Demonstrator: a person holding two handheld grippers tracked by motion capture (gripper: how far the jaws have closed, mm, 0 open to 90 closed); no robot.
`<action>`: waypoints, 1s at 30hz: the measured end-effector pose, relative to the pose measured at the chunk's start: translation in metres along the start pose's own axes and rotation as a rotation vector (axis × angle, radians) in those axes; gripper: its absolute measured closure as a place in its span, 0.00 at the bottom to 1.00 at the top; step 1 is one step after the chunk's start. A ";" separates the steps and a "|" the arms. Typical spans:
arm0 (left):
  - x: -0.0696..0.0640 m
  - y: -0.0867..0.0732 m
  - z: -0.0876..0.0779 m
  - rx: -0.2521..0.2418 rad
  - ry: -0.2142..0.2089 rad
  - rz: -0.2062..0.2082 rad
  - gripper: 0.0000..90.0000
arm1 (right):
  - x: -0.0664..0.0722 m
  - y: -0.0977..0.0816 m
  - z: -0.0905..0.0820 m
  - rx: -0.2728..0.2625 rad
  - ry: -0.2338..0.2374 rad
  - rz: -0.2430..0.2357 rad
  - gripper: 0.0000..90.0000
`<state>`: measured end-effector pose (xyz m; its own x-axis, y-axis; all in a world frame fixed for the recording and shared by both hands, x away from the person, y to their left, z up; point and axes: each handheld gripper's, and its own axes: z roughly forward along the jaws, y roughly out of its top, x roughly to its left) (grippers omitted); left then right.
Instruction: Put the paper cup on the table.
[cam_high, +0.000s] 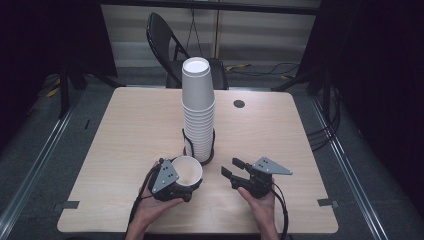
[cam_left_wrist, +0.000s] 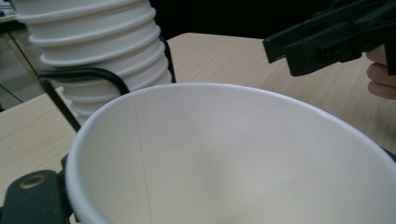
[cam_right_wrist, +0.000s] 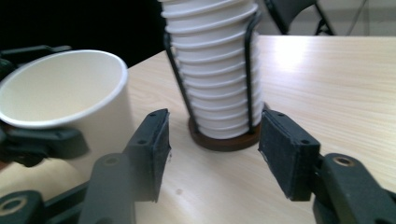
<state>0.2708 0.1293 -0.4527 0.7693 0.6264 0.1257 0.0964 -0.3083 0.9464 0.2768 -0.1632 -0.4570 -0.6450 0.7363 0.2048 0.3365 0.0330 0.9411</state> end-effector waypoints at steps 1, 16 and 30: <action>0.002 0.000 -0.001 -0.005 -0.004 -0.011 0.12 | -0.001 -0.002 -0.001 -0.008 -0.017 -0.006 0.44; 0.023 -0.005 -0.015 -0.014 0.076 -0.048 0.12 | -0.013 -0.027 -0.022 -0.131 -0.165 0.068 0.21; 0.055 -0.006 -0.021 -0.046 0.197 -0.122 0.12 | -0.026 -0.037 -0.034 -0.155 -0.333 0.041 0.16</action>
<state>0.2989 0.1809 -0.4449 0.6148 0.7864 0.0608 0.1492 -0.1916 0.9701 0.2578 -0.2066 -0.4881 -0.3658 0.9153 0.1687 0.2335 -0.0852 0.9686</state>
